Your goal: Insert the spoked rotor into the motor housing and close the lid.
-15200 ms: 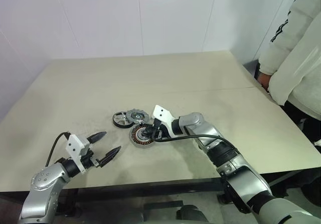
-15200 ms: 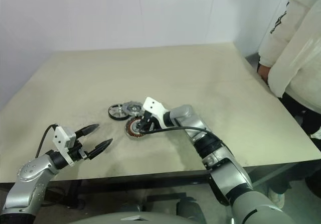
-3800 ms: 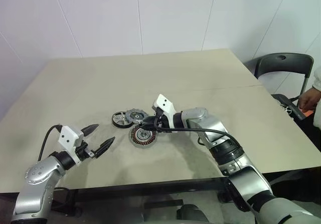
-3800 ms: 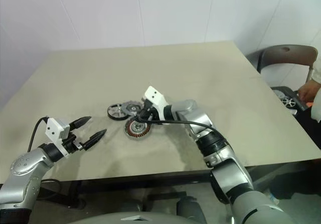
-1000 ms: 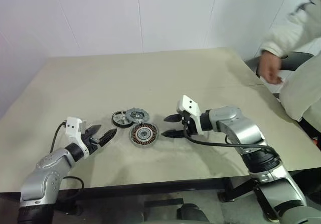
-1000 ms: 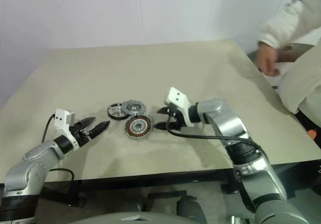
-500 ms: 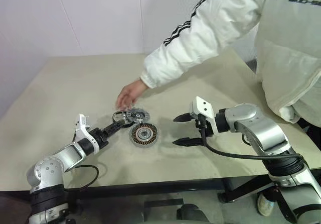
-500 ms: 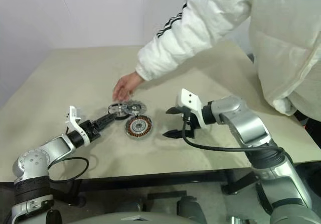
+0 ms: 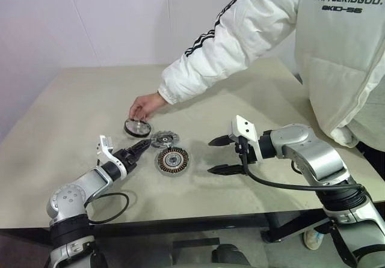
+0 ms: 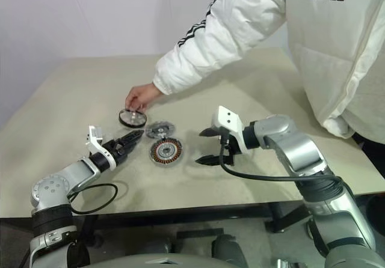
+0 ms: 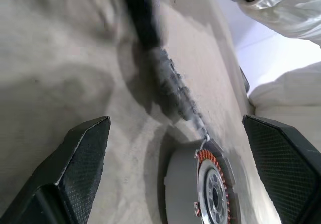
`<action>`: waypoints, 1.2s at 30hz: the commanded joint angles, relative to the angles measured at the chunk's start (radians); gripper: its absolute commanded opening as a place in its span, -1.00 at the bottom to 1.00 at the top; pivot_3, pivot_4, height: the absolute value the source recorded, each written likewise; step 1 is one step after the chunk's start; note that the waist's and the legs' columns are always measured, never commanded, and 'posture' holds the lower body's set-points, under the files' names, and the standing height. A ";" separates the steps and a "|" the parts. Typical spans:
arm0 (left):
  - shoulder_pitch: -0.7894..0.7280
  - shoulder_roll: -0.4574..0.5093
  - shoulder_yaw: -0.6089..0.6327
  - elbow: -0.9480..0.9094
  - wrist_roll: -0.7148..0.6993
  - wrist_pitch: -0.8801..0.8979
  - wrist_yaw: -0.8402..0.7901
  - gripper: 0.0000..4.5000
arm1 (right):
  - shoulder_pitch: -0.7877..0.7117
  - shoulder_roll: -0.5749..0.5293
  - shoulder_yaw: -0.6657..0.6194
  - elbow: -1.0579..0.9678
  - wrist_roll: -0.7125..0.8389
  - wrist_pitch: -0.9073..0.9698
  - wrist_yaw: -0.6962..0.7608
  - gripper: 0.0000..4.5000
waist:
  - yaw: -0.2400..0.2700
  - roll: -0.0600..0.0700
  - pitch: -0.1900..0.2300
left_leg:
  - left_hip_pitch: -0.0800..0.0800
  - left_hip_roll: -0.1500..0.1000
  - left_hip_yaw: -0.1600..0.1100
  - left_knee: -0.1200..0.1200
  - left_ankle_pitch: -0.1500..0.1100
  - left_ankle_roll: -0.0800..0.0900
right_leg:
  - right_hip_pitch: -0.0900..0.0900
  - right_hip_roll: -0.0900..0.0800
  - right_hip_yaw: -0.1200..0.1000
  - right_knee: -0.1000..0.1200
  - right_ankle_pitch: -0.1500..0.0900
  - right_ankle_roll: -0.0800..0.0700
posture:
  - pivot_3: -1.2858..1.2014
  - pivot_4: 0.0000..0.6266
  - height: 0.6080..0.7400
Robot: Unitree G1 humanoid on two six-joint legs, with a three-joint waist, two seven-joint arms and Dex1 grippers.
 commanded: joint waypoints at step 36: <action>0.216 0.402 -0.215 -0.319 0.323 -0.506 -0.657 1.00 | 0.130 -0.134 -0.310 0.108 0.189 0.330 -0.114 0.99 | 0.001 0.000 0.000 | 0.000 0.000 0.005 0.000 -0.001 0.003 | 0.001 0.001 0.001 -0.001 0.000 0.000 | 0.03 -1.00 1.00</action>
